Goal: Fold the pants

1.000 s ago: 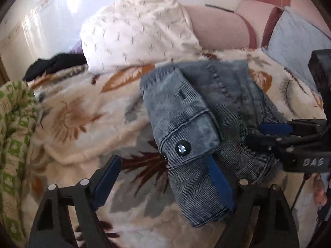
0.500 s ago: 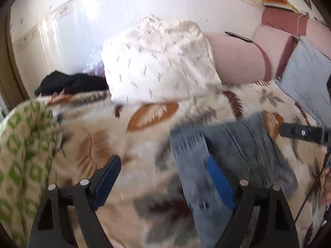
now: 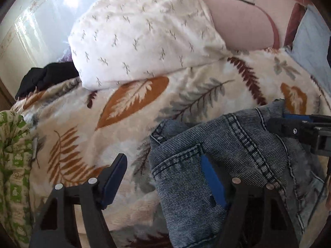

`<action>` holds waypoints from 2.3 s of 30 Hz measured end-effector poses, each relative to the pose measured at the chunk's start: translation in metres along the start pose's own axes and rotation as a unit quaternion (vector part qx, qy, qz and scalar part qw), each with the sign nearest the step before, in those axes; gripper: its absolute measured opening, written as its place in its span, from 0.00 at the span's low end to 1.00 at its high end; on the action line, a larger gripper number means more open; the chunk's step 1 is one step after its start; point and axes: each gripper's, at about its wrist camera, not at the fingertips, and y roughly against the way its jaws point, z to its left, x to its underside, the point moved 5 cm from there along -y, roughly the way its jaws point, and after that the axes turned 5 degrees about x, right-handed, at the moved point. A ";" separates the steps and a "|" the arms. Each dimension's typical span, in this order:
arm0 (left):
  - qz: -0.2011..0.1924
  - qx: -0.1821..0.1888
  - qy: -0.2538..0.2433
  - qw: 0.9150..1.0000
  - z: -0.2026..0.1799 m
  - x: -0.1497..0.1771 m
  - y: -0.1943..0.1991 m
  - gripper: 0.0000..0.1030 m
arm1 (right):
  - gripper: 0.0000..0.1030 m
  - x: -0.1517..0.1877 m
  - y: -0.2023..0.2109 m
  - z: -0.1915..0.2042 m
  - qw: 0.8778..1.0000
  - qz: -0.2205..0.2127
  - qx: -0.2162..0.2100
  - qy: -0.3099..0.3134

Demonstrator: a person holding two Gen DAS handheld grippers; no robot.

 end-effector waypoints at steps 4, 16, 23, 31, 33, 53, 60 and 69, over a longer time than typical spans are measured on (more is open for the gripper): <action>0.006 -0.014 0.003 1.000 -0.003 0.000 -0.015 0.75 | 0.61 0.005 -0.022 -0.013 0.999 0.028 -0.022 -0.038; -0.090 -0.043 0.032 0.994 0.006 0.022 0.100 0.79 | 0.67 0.031 0.080 0.002 0.997 -0.049 -0.047 -0.043; -0.141 -0.035 0.037 0.989 0.003 0.043 0.167 0.90 | 0.69 0.082 0.105 0.039 0.998 -0.048 -0.024 -0.013; -0.116 -0.018 0.036 0.992 -0.002 0.061 0.155 0.91 | 0.69 0.100 0.091 0.043 0.999 -0.038 0.007 -0.002; -0.101 -0.024 0.031 0.994 -0.003 0.067 0.140 0.91 | 0.69 0.100 0.084 0.036 0.999 -0.031 0.012 -0.011; -0.030 -0.033 0.015 0.999 -0.018 0.095 0.060 1.00 | 0.74 0.112 0.040 0.027 0.999 0.030 0.033 0.008; -0.045 -0.040 0.029 0.998 -0.003 0.098 0.086 0.99 | 0.76 0.108 0.046 0.026 1.000 0.022 0.019 0.002; -0.170 -0.074 0.122 0.975 0.020 0.127 0.230 1.00 | 0.80 0.107 0.170 0.040 0.987 -0.160 -0.027 -0.007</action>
